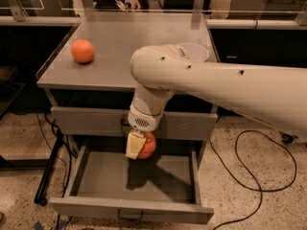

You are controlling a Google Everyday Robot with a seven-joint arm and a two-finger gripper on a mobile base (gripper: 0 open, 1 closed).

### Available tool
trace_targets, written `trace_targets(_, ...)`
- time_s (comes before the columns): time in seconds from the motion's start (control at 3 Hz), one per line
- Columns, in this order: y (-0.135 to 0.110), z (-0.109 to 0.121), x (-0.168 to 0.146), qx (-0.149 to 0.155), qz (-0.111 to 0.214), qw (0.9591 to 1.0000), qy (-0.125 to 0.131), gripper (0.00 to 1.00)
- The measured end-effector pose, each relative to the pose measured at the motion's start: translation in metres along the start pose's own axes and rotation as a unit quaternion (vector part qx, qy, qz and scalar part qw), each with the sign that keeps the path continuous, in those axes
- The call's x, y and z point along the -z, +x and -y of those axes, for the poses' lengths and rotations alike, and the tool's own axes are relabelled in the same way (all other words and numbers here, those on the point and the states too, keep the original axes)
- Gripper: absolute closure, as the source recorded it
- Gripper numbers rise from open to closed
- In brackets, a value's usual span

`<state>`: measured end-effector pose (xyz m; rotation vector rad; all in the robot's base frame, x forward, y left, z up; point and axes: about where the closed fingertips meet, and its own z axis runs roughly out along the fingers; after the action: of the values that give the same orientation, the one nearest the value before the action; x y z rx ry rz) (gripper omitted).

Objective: Place apple into middle drawer

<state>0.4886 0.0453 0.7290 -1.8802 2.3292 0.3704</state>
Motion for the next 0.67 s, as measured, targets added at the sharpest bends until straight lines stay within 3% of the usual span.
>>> trace_targets(0.33, 0.034, 0.0, -0.059, -0.058, -0.019, 0.9981, -0.011, 1.0)
trace_targets(0.67, 0.057, 0.003, -0.092, -0.105, -0.021, 0.9942, -0.01, 1.0)
